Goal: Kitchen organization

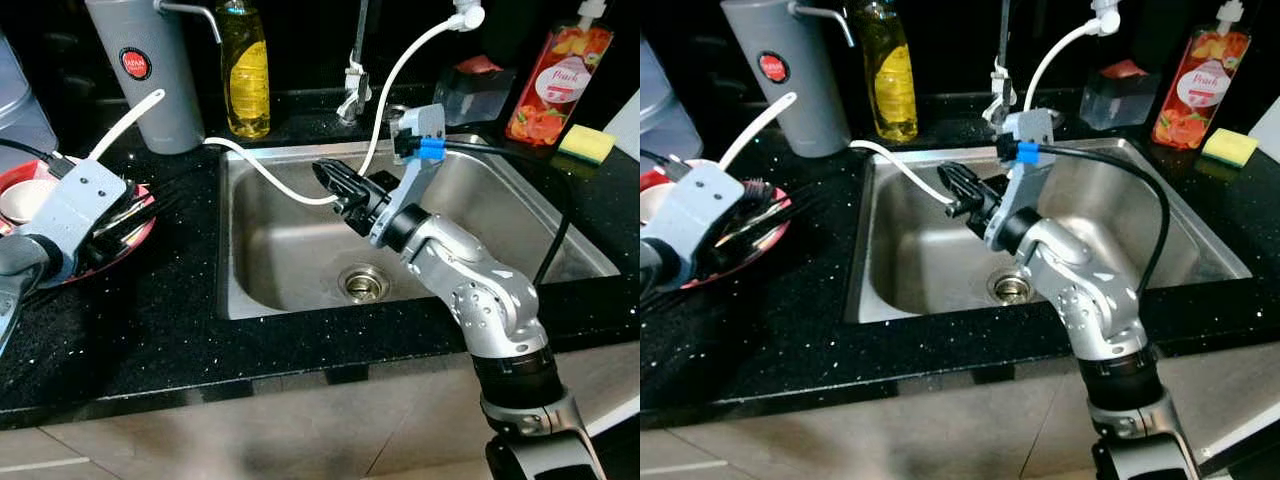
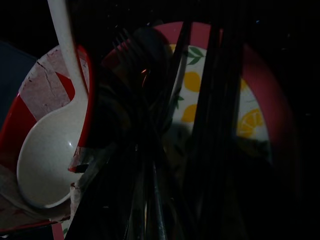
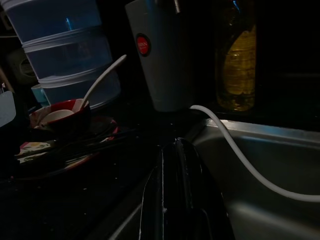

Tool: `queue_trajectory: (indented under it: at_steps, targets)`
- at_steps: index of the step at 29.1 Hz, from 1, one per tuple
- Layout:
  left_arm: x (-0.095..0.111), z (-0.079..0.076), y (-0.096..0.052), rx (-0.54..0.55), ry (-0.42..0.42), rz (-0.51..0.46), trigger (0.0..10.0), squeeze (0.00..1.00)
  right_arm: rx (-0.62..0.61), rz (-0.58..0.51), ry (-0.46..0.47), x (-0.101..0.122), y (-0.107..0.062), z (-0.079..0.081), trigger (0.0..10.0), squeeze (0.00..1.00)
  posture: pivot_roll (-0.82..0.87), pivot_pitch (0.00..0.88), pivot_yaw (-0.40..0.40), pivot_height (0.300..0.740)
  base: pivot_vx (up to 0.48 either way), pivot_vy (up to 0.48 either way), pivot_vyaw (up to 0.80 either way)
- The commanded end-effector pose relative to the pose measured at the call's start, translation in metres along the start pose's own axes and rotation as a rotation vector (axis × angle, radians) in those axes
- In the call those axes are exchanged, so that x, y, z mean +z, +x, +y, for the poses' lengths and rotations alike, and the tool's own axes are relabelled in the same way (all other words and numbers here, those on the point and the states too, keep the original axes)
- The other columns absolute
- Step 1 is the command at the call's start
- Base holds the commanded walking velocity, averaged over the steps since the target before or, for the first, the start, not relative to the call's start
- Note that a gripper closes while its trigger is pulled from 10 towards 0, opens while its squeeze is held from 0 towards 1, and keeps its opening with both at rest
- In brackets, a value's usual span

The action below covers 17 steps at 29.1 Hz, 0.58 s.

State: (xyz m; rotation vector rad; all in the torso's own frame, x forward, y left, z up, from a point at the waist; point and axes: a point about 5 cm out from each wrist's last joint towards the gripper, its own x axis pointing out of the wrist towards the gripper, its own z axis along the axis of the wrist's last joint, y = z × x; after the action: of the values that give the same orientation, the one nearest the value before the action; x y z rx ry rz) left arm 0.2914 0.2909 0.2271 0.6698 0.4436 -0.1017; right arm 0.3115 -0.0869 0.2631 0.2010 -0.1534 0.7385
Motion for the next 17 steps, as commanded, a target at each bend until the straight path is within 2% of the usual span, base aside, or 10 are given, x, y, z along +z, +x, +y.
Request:
queue_trajectory:
  at_steps: [1, 2, 3, 4, 5, 6, 17]
  targets:
    - [-0.0035, 0.0, 0.0021, -0.006, 0.034, 0.028, 7.3, 0.0, 0.0, 0.01, 0.0, -0.0017, -0.0025, 0.0015, 10.0, 0.0, 0.11, 0.029, 0.01, 0.74, 0.0, 0.0, 0.0]
    - [-0.0035, 0.0, 0.0021, -0.006, 0.034, 0.028, 7.3, 0.0, 0.0, 0.01, 0.0, -0.0017, -0.0025, 0.0015, 10.0, 0.0, 0.11, 0.029, 0.01, 0.74, 0.0, 0.0, 0.0]
    - [-0.0032, -0.001, 0.0028, -0.01, 0.035, 0.026, 4.7, 0.0, -0.001, 0.01, -0.001, -0.0017, -0.0028, 0.0013, 10.0, 0.0, 0.11, 0.029, 0.011, 0.74, 0.0, 0.0, 0.0]
    - [-0.0029, -0.0016, 0.0032, -0.012, 0.036, 0.024, 4.7, 0.0, -0.002, 0.01, -0.001, -0.0017, -0.0029, 0.0012, 10.0, 0.0, 0.11, 0.029, 0.011, 0.74, 0.0, 0.0, 0.0]
    - [-0.0026, -0.0024, 0.0036, -0.016, 0.038, 0.023, 2.7, 0.0, -0.003, 0.009, -0.001, -0.0016, -0.003, 0.0012, 10.0, 0.0, 0.11, 0.029, 0.011, 0.74, 0.0, 0.0, 0.0]
    - [-0.0024, -0.0032, 0.0041, -0.021, 0.039, 0.021, 0.0, 0.0, -0.004, 0.009, -0.001, -0.0016, -0.0032, 0.0011, 10.0, 0.0, 0.11, 0.031, 0.012, 0.74, 0.0, 0.0, 0.0]
    - [-0.002, -0.0089, 0.0051, -0.046, 0.044, 0.003, 0.0, 0.0, -0.007, 0.011, 0.0, -0.0018, -0.0039, 0.0005, 10.0, 0.0, 0.11, 0.031, 0.01, 0.74, 0.0, 0.0, 0.0]
